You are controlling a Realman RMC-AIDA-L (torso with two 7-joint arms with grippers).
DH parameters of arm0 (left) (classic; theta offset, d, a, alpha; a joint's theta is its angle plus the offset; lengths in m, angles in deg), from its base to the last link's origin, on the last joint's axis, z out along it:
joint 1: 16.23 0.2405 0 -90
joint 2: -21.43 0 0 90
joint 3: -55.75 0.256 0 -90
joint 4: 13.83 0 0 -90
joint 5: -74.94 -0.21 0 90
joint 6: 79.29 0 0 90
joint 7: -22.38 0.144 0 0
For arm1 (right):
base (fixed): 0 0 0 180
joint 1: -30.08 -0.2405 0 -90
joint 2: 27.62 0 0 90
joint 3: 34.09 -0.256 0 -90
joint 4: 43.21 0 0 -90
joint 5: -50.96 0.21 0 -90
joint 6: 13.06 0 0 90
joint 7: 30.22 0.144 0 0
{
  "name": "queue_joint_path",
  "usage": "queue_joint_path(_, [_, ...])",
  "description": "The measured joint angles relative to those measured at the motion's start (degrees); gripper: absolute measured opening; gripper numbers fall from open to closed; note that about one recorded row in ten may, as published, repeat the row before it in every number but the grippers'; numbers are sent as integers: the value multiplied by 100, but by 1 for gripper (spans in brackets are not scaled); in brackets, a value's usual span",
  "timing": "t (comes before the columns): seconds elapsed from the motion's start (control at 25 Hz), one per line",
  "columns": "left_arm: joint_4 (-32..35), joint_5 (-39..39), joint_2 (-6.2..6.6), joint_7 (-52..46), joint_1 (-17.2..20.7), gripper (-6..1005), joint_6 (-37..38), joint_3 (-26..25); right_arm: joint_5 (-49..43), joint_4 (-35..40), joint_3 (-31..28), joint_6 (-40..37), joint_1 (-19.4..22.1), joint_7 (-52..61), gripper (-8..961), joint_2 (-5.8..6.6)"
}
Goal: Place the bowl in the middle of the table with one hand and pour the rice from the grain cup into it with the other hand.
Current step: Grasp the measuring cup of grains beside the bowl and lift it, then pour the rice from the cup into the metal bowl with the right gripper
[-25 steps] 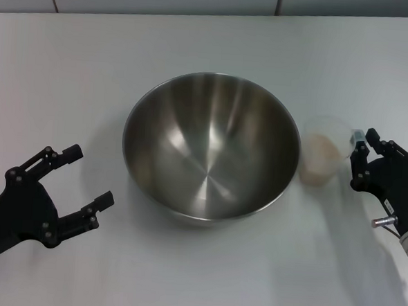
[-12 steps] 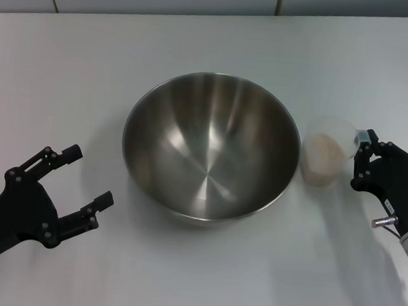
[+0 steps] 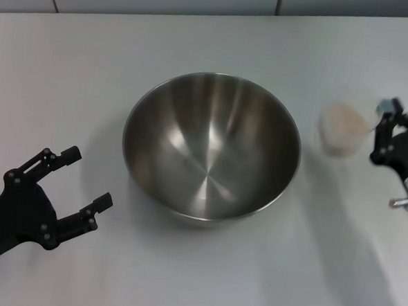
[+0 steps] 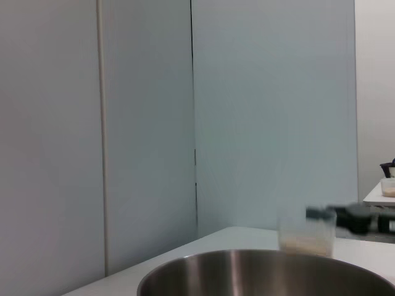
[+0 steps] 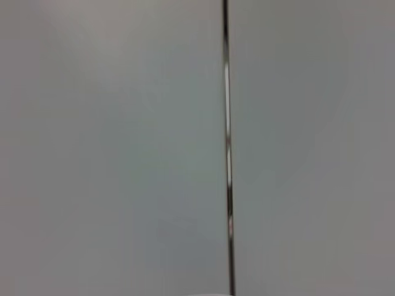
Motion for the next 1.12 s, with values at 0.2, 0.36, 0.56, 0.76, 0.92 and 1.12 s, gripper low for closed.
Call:
queue_joint_path(0.2, [1,0,0,-2,8,863,34,0,2,75,-174,-532,-157,126,62,25])
queue_joint_path(0.36, [1,0,0,-14,18,863,46,0,3,180,-244,-749,-267,136,62,28])
queue_joint_path(0.56, [1,0,0,-16,52,862,63,0,7,217,-247,-827,-297,136,62,28])
queue_joint_path(0.76, [1,0,0,-5,65,863,63,0,-35,289,-218,-845,-406,268,61,41])
queue_joint_path(0.92, [-5,0,0,-1,78,862,63,0,-485,773,-154,-895,-742,1032,61,54])
queue_joint_path(1.12, [-8,0,0,-2,79,862,76,0,-1752,1609,-150,-836,-1541,2464,60,63])
